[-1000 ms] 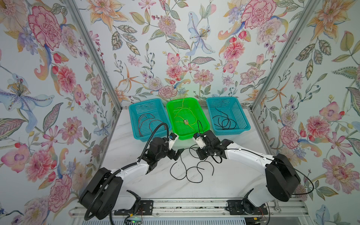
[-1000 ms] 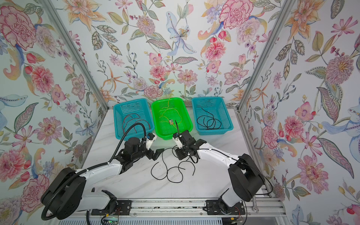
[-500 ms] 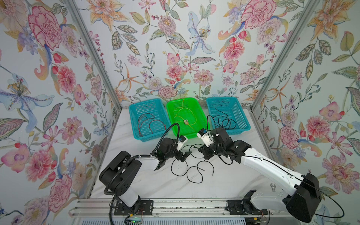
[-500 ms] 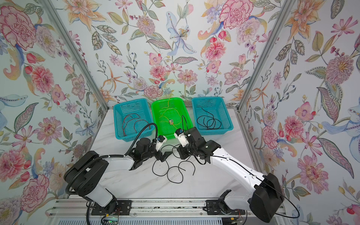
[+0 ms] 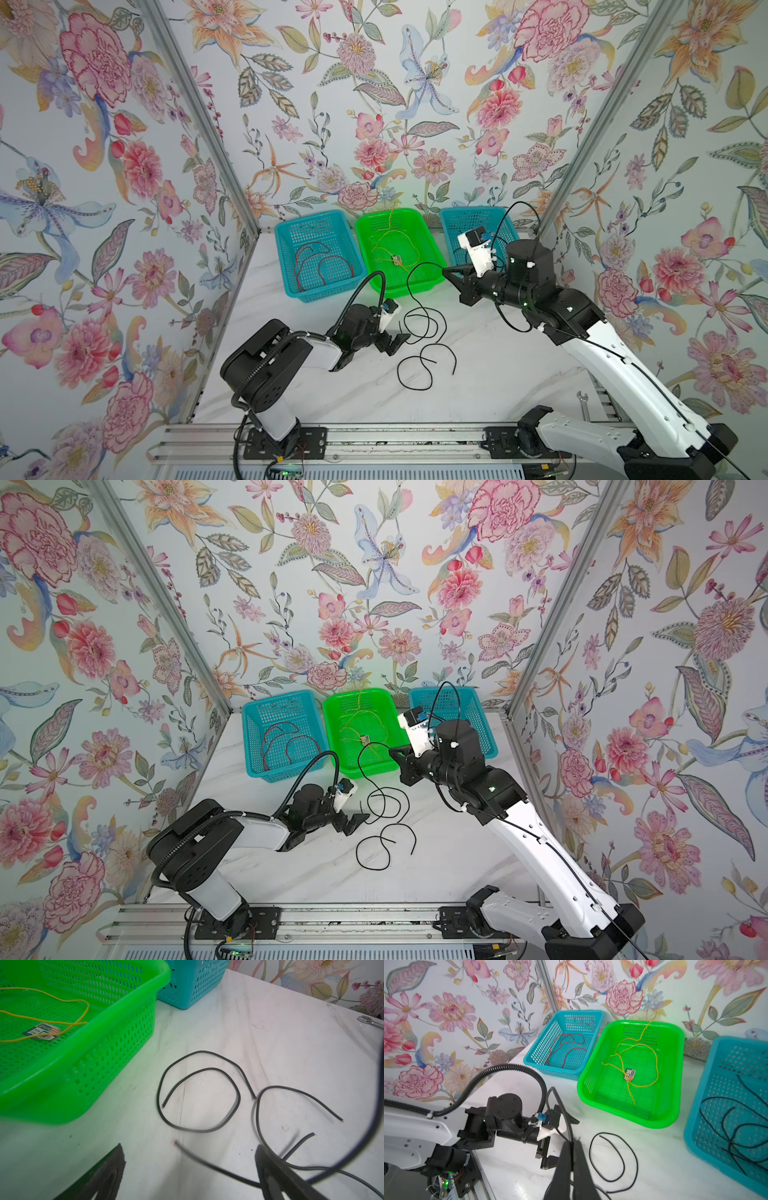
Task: Untangle and sort cables by color
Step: Pick up the cable from the center of the table, then place the cable in the container.
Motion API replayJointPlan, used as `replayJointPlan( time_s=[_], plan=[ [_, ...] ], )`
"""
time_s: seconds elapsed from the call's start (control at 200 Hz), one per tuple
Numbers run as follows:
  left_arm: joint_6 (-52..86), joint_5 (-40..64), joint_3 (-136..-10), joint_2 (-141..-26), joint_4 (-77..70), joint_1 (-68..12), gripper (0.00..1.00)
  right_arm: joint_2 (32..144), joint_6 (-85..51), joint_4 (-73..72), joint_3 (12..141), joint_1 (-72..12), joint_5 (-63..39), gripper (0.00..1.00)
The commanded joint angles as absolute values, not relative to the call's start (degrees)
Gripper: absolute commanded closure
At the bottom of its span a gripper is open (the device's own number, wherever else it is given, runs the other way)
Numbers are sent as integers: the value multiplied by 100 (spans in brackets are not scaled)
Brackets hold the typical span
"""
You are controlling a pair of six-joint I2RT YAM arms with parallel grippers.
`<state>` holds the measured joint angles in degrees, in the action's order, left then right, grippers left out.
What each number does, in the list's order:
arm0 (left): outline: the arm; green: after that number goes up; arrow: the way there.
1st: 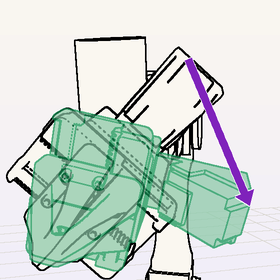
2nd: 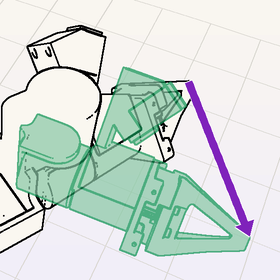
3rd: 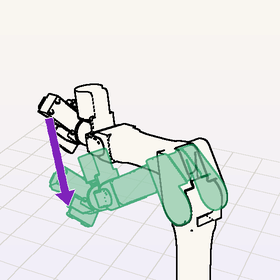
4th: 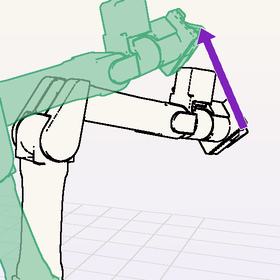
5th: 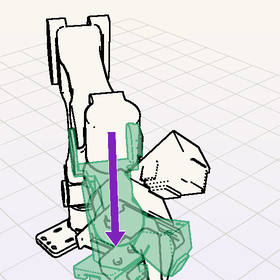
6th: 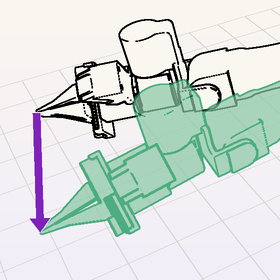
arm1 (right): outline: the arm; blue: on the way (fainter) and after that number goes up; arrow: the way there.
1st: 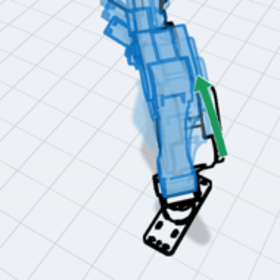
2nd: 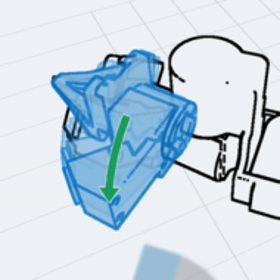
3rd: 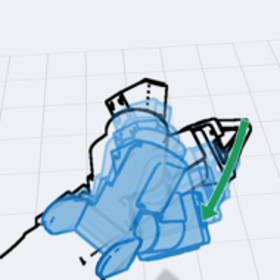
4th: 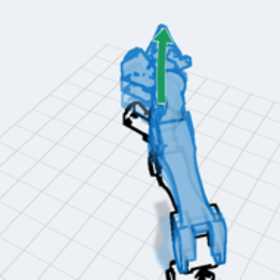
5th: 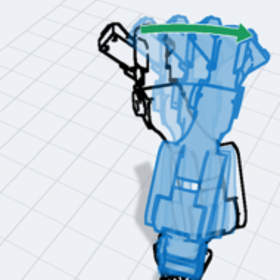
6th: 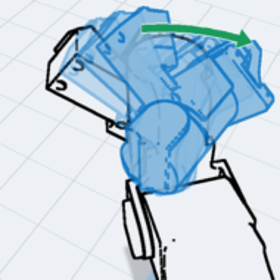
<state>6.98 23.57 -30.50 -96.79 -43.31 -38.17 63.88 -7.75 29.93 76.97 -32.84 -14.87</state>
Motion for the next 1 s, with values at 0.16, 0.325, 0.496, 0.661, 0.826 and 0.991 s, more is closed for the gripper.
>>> replayJointPlan(
  time_s=[0.16, 0.325, 0.496, 0.661, 0.826, 0.991],
  plan=[
    [839, 2381, -2977, -9758, -4698, -3876, 1, 6487, -727, 3041, 8768, -2862, -1124, 98],
    [865, 2399, -2894, -9607, -4700, -3888, 1, 6985, -672, 3033, 9384, -2408, -656, 98],
    [949, 2434, -2733, -9271, -4700, -3885, 1, 7840, -726, 3009, 10150, -1859, -606, 98],
    [967, 2387, -2647, -8526, -4375, -3889, 1, 8677, -737, 3022, 10881, -1332, -489, 98],
    [881, 2161, -2628, -7745, -3839, -3885, 1, 9293, -731, 3012, 11233, -770, 26, 98],
    [781, 2023, -2626, -7202, -3525, -3885, 1, 9879, -726, 2981, 11247, -442, 282, 98]
  ],
)
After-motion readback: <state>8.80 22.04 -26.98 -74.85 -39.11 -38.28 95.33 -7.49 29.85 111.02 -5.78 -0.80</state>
